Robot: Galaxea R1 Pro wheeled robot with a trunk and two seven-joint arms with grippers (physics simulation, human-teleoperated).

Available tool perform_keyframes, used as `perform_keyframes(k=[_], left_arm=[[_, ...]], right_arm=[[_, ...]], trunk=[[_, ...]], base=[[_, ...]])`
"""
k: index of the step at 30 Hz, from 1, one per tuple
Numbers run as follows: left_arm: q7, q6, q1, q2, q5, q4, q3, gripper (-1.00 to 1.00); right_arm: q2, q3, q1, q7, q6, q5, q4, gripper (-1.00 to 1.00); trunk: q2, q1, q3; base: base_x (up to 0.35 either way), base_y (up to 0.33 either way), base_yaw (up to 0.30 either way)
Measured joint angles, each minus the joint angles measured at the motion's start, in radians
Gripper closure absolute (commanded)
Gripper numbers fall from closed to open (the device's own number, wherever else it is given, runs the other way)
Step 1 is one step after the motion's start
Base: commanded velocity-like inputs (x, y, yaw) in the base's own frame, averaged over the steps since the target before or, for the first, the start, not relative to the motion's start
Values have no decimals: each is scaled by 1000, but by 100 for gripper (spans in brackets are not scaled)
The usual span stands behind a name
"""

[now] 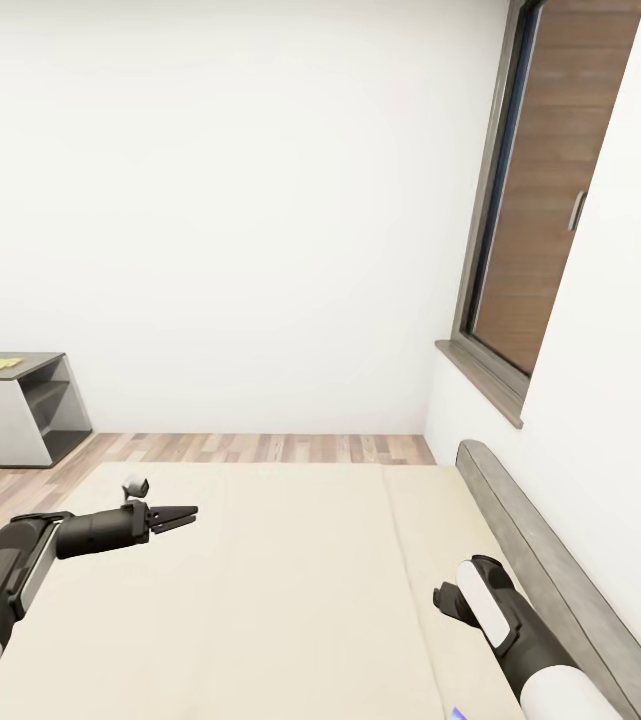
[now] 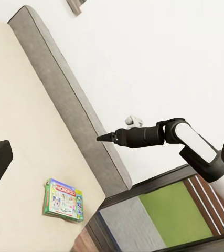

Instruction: Put all the toys in the child's room - the three board games (two on the bed and one on the table), the two jigsaw puzzles on the table, and the tennis ball on the table - inside the toy box on the table in the child's room.

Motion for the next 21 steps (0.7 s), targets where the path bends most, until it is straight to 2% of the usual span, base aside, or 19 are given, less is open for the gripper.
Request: perform_keyframes(k=[7, 14, 21], left_arm=[[0, 0, 0, 1, 0, 0, 0, -100], [0, 0, -1, 3, 0, 0, 1, -100], [0, -1, -1, 3, 0, 0, 1, -100]], right_arm=[[0, 0, 0, 1, 0, 0, 20, -100], [-6, -1, 0, 3, -1, 6, 92, -100], [-9, -1, 0, 4, -4, 7, 106, -100]], trunk=[[0, 0, 0], [0, 0, 0], [0, 0, 0]], base=[[0, 0, 0], [0, 0, 0], [0, 0, 0]])
